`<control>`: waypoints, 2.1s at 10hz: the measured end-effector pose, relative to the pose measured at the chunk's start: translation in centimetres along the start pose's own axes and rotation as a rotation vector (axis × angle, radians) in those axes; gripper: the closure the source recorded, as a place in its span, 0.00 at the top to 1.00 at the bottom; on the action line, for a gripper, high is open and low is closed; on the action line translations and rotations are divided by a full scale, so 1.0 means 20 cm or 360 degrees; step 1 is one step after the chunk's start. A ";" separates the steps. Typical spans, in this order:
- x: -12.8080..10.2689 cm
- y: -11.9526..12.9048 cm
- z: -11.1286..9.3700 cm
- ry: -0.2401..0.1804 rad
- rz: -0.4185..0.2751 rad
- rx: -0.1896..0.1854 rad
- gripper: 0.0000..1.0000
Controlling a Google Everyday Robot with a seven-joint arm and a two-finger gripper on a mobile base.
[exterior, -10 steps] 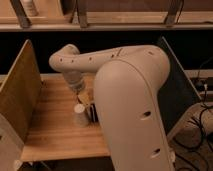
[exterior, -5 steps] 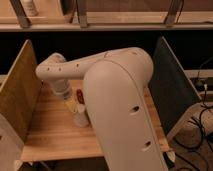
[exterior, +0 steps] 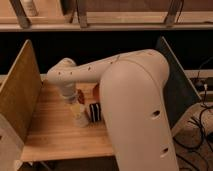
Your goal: Place the ceramic cup over the eraser
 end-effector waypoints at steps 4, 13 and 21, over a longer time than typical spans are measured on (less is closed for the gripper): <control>0.04 -0.01 0.08 -0.0048 0.0000 0.0008 0.80; 0.11 0.03 0.24 -0.0044 0.0076 -0.0126 0.80; 0.10 0.00 0.24 -0.0035 0.0108 -0.0139 0.25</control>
